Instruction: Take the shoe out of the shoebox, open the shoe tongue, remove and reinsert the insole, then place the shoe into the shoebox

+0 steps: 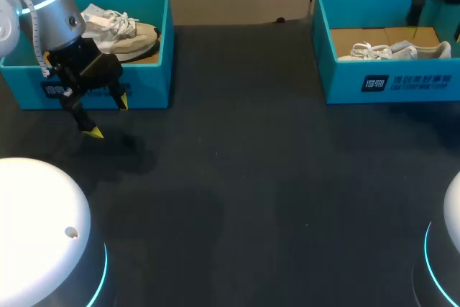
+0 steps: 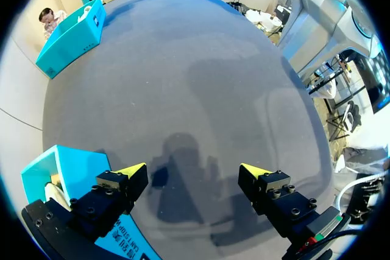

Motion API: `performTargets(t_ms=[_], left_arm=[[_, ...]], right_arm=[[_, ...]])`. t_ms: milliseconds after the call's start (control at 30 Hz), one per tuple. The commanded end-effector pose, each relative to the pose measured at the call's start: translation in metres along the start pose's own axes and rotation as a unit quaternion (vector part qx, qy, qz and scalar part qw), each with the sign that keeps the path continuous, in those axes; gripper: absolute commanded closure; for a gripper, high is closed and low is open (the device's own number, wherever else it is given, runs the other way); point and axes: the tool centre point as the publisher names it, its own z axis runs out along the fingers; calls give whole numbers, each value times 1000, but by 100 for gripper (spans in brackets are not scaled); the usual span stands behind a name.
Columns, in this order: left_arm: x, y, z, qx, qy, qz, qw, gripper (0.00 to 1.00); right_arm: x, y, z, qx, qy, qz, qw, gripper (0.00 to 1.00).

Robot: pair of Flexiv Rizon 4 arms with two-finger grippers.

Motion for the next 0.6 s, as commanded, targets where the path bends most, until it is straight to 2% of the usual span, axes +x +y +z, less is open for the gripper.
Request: performTargets(t_ms=[33, 400, 600], left_arm=[[1, 0, -1, -2, 0, 0, 1000, 0], [1, 0, -1, -2, 0, 0, 1000, 0], [1, 0, -1, -2, 0, 0, 1000, 0]], right_arm=[[13, -25, -1, -41, -8, 1, 999, 0], [31, -46, 4, -46, -3, 7, 999, 0], [31, -46, 4, -46, -3, 7, 999, 0]])
